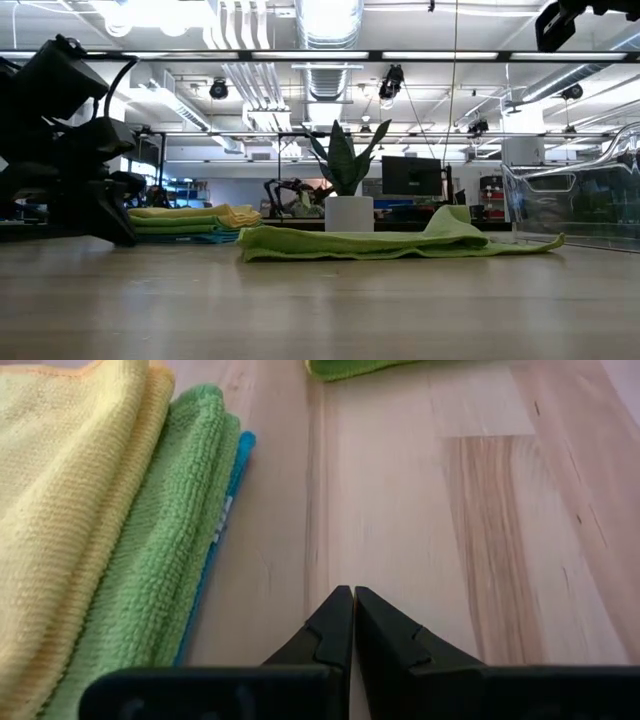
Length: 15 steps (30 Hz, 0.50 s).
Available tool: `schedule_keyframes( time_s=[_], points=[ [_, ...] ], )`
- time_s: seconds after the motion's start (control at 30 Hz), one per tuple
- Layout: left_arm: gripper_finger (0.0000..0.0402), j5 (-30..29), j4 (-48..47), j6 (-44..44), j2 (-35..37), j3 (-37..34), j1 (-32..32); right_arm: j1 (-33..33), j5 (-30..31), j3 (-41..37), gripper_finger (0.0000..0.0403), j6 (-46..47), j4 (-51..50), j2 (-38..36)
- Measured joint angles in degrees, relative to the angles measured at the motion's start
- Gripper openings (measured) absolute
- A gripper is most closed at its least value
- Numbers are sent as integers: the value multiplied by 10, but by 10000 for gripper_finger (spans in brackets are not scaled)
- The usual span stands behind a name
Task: Fold microfiber towels
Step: Fold the light green towel on the table
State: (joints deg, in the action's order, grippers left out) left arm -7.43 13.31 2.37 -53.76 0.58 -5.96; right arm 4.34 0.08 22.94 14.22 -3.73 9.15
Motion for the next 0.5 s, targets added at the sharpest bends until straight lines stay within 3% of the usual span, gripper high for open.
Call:
schedule_keyframes(
  time_s=[0.5],
  points=[
    [0, 0, 12, 0, -4, 0, 0, 0, 0, 0, 9, -12, 0, 0]
  ],
)
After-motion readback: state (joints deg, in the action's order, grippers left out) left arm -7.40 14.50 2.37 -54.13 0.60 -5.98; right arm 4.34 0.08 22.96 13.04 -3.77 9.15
